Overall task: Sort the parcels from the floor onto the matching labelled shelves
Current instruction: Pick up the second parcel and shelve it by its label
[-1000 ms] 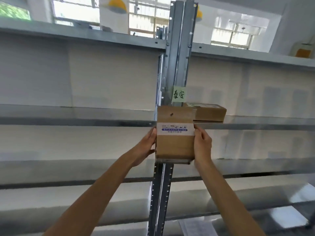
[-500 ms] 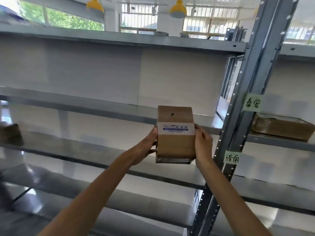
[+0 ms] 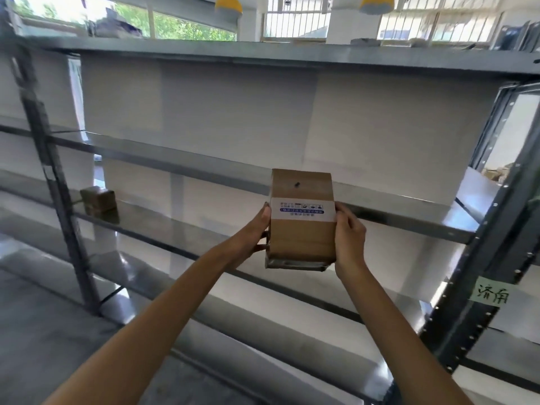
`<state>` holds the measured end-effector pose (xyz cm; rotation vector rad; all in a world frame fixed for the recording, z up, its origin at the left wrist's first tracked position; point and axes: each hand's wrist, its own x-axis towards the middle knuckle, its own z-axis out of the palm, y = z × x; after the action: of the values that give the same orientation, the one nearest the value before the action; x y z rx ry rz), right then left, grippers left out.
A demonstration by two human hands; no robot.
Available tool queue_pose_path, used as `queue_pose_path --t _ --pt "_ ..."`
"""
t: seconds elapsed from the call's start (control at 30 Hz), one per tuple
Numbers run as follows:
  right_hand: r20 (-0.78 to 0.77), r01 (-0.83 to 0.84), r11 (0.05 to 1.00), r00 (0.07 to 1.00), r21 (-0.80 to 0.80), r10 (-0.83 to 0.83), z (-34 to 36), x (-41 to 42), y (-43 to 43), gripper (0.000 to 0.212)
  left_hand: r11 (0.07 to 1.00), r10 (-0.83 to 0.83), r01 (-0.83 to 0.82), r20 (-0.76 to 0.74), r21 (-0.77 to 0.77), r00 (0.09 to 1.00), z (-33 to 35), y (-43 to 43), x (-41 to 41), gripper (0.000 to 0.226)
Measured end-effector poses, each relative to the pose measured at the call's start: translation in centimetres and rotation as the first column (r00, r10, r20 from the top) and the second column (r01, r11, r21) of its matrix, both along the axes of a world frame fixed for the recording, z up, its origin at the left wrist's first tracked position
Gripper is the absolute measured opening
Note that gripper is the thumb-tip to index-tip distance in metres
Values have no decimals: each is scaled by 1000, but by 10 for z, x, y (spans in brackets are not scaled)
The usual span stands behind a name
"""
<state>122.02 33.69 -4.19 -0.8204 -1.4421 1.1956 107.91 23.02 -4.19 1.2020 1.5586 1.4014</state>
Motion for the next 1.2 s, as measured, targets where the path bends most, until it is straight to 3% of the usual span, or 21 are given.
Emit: queue_pose_path --t 0.6,0.77,1.2 --pt "39 -271 962 962 -26 272 8 -114 77 24 953 302 -302 69 -1 951 2 55 -77 57" --pt "8 -273 962 962 7 273 12 -140 101 29 919 387 -392 92 37 917 5 81 -92 57" --pt "-23 -382 922 924 -54 381 -1 -179 124 30 888 460 -460 72 -17 885 5 87 -110 53"
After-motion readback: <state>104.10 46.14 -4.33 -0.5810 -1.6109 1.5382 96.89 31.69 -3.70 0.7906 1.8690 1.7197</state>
